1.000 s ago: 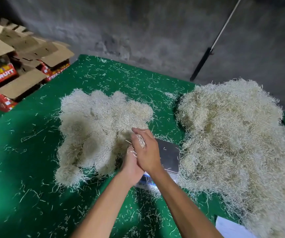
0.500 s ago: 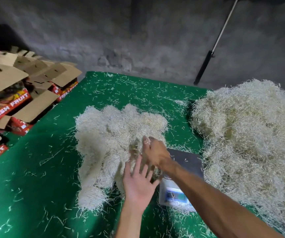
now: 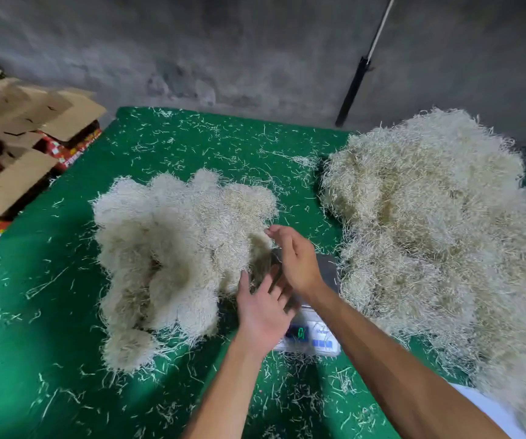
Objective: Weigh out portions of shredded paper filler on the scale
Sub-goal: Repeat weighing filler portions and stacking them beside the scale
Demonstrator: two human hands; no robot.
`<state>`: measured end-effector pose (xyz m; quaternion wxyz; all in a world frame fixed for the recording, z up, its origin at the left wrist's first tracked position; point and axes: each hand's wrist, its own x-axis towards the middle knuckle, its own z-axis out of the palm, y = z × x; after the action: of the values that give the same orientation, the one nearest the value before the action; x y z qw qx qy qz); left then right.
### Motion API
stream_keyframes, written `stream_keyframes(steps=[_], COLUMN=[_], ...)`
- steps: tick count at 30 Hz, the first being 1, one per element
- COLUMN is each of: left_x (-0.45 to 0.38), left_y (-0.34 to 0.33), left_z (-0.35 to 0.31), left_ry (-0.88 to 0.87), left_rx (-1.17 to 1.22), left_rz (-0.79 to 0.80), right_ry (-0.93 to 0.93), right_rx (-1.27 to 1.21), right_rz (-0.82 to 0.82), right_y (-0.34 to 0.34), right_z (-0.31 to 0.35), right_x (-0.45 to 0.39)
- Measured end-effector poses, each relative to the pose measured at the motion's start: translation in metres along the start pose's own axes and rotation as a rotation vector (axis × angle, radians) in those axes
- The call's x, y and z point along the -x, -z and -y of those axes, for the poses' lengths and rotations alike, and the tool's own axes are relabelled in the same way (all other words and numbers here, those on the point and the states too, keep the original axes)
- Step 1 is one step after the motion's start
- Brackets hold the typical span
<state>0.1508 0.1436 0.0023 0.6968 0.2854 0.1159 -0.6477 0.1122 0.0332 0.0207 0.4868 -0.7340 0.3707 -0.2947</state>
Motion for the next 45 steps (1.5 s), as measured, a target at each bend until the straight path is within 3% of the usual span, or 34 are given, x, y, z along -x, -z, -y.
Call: stream_keyframes(steps=[4,9,12,14,16,18,20,22,24,27,30,33,35,37,41,45], left_x=[-0.024,-0.054,-0.062,-0.063,-0.069,-0.076,-0.084,-0.096,-0.11,-0.116,-0.115,-0.104,-0.096,-0.092,-0.069,-0.055], left_y=[-0.036,-0.068,-0.084,-0.087,-0.077,-0.065,-0.06,-0.061,-0.061,-0.067,-0.09,-0.124,-0.14,-0.15,-0.174,-0.186], left_z=[0.049,0.097,0.133,0.158,0.189,0.215,0.231,0.239,0.237,0.225,0.206,0.184,0.179,0.174,0.168,0.155], left_ry=[0.091,0.149,0.206,0.253,0.263,0.111,-0.083,-0.144,-0.091,0.009,-0.143,-0.256,-0.205,-0.13,0.0,-0.043], left_rx=[-0.13,-0.25,-0.522,-0.748,-0.915,-1.068,-1.029,-0.878,-0.76,-0.738,-0.904,-0.988,-1.035,-1.075,-1.354,-1.213], left_rz=[0.009,-0.079,-0.144,-0.191,-0.227,-0.355,-0.579,-0.665,-0.639,-0.593,-0.513,-0.336,-0.176,-0.037,-0.178,-0.115], right_ry=[-0.028,-0.1,-0.219,-0.301,-0.322,-0.356,-0.406,-0.51,-0.534,-0.467,-0.343,-0.537,-0.633,-0.724,-0.826,-0.843], right_rx=[0.13,0.432,0.736,0.795,0.72,0.608,0.425,0.171,-0.033,-0.141,-0.094,-0.118,-0.352,-0.633,-0.666,-0.841], right_rz=[-0.118,-0.095,0.126,0.223,0.122,-0.037,-0.213,-0.33,-0.302,-0.273,-0.404,-0.286,-0.195,-0.227,-0.349,-0.441], right_y=[0.077,0.136,0.157,0.157,0.149,0.142,0.144,0.152,0.159,0.174,0.196,0.211,0.217,0.227,0.248,0.263], right_z=[-0.059,-0.118,-0.172,-0.2,-0.217,-0.221,-0.218,-0.204,-0.189,-0.167,-0.148,-0.118,-0.095,-0.078,-0.061,-0.068], right_x=[0.023,0.037,0.052,0.07,0.085,0.094,0.101,0.107,0.113,0.127,0.126,0.11,0.096,0.077,0.056,0.049])
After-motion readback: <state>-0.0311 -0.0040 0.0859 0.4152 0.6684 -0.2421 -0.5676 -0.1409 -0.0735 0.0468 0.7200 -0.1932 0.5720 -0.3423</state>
